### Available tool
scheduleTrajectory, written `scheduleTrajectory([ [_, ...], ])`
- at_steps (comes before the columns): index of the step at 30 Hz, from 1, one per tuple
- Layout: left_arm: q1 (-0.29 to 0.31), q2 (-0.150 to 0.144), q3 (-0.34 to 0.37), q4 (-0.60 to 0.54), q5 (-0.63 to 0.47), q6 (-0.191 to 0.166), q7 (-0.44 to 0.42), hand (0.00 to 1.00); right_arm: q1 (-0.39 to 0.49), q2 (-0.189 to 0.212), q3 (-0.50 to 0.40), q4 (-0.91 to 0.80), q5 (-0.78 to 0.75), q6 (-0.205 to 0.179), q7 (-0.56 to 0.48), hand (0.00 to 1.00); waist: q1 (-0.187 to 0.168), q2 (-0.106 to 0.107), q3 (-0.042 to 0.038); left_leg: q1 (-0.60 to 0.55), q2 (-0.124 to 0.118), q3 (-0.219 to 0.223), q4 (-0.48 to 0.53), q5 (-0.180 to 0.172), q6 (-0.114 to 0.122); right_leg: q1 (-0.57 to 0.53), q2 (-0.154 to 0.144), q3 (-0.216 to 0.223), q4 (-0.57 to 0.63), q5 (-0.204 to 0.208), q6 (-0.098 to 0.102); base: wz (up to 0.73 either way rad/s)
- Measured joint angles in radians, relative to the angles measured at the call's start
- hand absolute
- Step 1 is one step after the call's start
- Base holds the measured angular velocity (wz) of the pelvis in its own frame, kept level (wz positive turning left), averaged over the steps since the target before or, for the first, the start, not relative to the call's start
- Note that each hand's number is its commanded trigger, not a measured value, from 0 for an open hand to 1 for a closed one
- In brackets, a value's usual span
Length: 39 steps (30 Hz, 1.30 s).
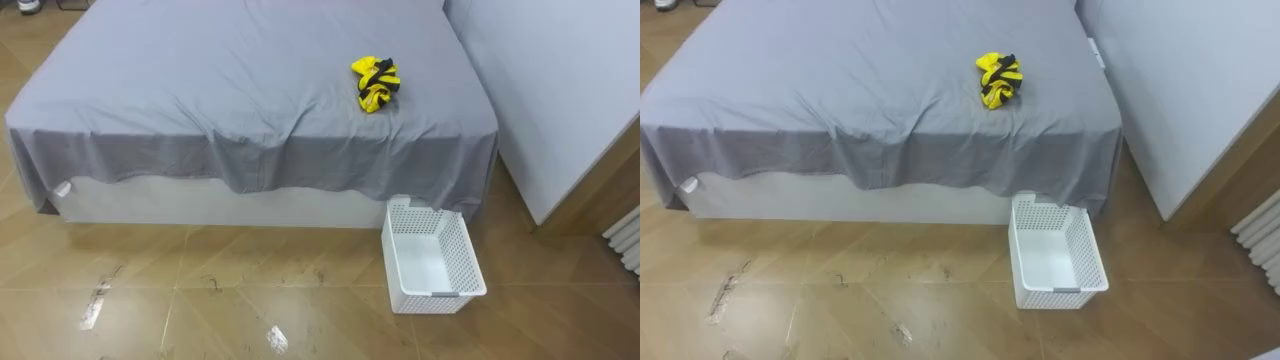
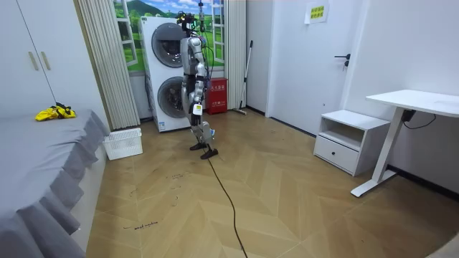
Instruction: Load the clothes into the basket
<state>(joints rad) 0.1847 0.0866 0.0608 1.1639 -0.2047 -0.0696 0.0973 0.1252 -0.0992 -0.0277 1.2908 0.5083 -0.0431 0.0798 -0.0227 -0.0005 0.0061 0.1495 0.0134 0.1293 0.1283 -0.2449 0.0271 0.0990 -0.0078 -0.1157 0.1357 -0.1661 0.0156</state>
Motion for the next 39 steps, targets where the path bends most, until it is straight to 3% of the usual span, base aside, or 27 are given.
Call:
scheduleTrajectory([
  [7,0.005,-0.004,0.035,0.000,0.001,0.021,-0.002,0.00,0.001,-0.001,-0.005,0.000,-0.013,0.004,-0.003,0.00,0.002,0.002,-0.0014,0.001,0.002,0.008,0.001,0.000,0.000,-0.001,0.001,0.003,0.003,0.000,-0.001,0.00],
  [11,0.004,0.001,0.037,0.000,0.001,0.042,-0.002,0.00,0.000,-0.004,-0.015,0.006,-0.003,0.025,-0.002,0.00,0.002,0.000,-0.0031,0.002,0.002,0.009,0.000,0.000,0.000,-0.002,0.001,0.004,0.004,0.000,-0.001,0.00],
  [17,0.003,0.003,0.044,0.002,0.000,0.048,-0.031,0.00,0.000,-0.002,-0.036,0.007,-0.001,0.038,0.009,0.00,0.001,0.001,-0.0042,0.002,0.003,0.012,0.000,0.000,0.000,-0.003,0.002,0.002,0.003,0.000,-0.001,0.00],
  [24,0.016,0.002,0.058,0.004,-0.068,0.049,-0.052,0.00,0.003,-0.003,-0.044,-0.004,-0.003,0.046,0.012,0.00,0.003,0.007,-0.0055,0.001,0.026,0.033,0.022,-0.020,-0.009,-0.014,0.017,0.010,0.018,-0.004,-0.009,-0.13],
  [27,0.023,0.006,0.058,0.003,-0.141,0.049,-0.060,0.00,0.002,-0.003,-0.036,-0.004,-0.001,0.045,0.028,0.00,0.004,0.008,-0.0055,-0.020,0.049,0.053,0.104,-0.060,-0.024,-0.030,0.029,-0.006,0.060,-0.030,-0.029,-0.16],
  [28,0.024,0.007,0.062,0.003,-0.158,0.050,-0.065,0.00,0.002,-0.003,-0.038,-0.003,-0.003,0.045,0.033,0.00,0.002,0.008,-0.0048,-0.048,0.057,0.055,0.165,-0.082,-0.035,-0.041,0.033,-0.013,0.085,-0.047,-0.034,-0.11],
  [30,0.025,0.014,0.066,0.003,-0.200,0.050,-0.070,0.00,0.003,-0.002,-0.038,-0.005,0.010,0.044,0.037,0.00,0.000,-0.002,-0.0054,-0.108,0.070,0.068,0.305,-0.089,-0.046,-0.058,0.031,-0.005,0.117,-0.087,-0.052,0.03],
  [31,0.025,0.015,0.067,-0.005,-0.233,0.049,-0.070,0.00,0.006,-0.008,-0.042,-0.003,0.029,0.044,0.039,0.00,-0.003,-0.009,0.0001,-0.185,0.091,0.072,0.464,-0.083,-0.042,-0.058,0.027,0.005,0.129,-0.099,-0.060,0.13],
  [32,0.027,0.014,0.075,-0.008,-0.269,0.041,-0.072,0.00,0.012,-0.012,-0.045,-0.003,0.050,0.045,0.036,0.00,-0.003,-0.001,-0.0011,-0.268,0.097,0.045,0.598,-0.071,-0.022,-0.045,0.023,0.011,0.143,-0.114,-0.069,0.16],
  [33,0.027,0.014,0.070,-0.009,-0.290,0.038,-0.072,0.00,0.018,-0.014,-0.043,-0.006,0.066,0.043,0.031,0.00,-0.004,-0.002,-0.0049,-0.294,0.079,0.031,0.593,-0.076,-0.015,-0.040,0.015,0.013,0.144,-0.120,-0.069,0.21],
  [34,0.025,0.013,0.049,-0.019,-0.342,0.034,-0.071,0.00,0.026,-0.021,-0.040,-0.005,0.086,0.046,0.026,0.00,-0.006,-0.010,-0.0049,-0.352,0.037,0.030,0.533,-0.077,-0.014,-0.029,-0.009,0.015,0.145,-0.136,-0.060,0.13],
  [35,0.030,0.006,0.038,-0.042,-0.360,0.024,-0.071,0.00,0.032,-0.031,-0.041,-0.004,0.084,0.048,0.027,0.00,-0.007,-0.016,-0.0078,-0.412,-0.005,0.024,0.419,-0.053,-0.030,-0.028,-0.034,0.022,0.144,-0.151,-0.045,0.00],
  [36,0.033,0.002,0.038,-0.047,-0.364,0.013,-0.071,0.00,0.034,-0.036,-0.040,-0.004,0.081,0.049,0.027,0.00,-0.003,-0.016,-0.0075,-0.436,-0.018,0.026,0.341,-0.024,-0.040,-0.026,-0.041,0.030,0.143,-0.157,-0.041,-0.32],
  [38,0.054,0.005,0.045,-0.046,-0.378,-0.007,-0.069,0.00,0.037,-0.044,-0.035,-0.006,0.075,0.067,0.026,0.00,0.004,-0.013,-0.0073,-0.492,-0.012,0.035,0.120,0.117,-0.042,0.003,-0.063,0.036,0.135,-0.190,-0.029,-0.58],
  [39,0.067,0.006,0.044,-0.046,-0.381,-0.007,-0.068,0.00,0.038,-0.047,-0.032,-0.007,0.073,0.070,0.026,0.00,0.003,-0.006,-0.0043,-0.494,-0.001,0.041,0.103,0.152,-0.039,0.018,-0.069,0.035,0.126,-0.197,-0.019,-0.64],
])
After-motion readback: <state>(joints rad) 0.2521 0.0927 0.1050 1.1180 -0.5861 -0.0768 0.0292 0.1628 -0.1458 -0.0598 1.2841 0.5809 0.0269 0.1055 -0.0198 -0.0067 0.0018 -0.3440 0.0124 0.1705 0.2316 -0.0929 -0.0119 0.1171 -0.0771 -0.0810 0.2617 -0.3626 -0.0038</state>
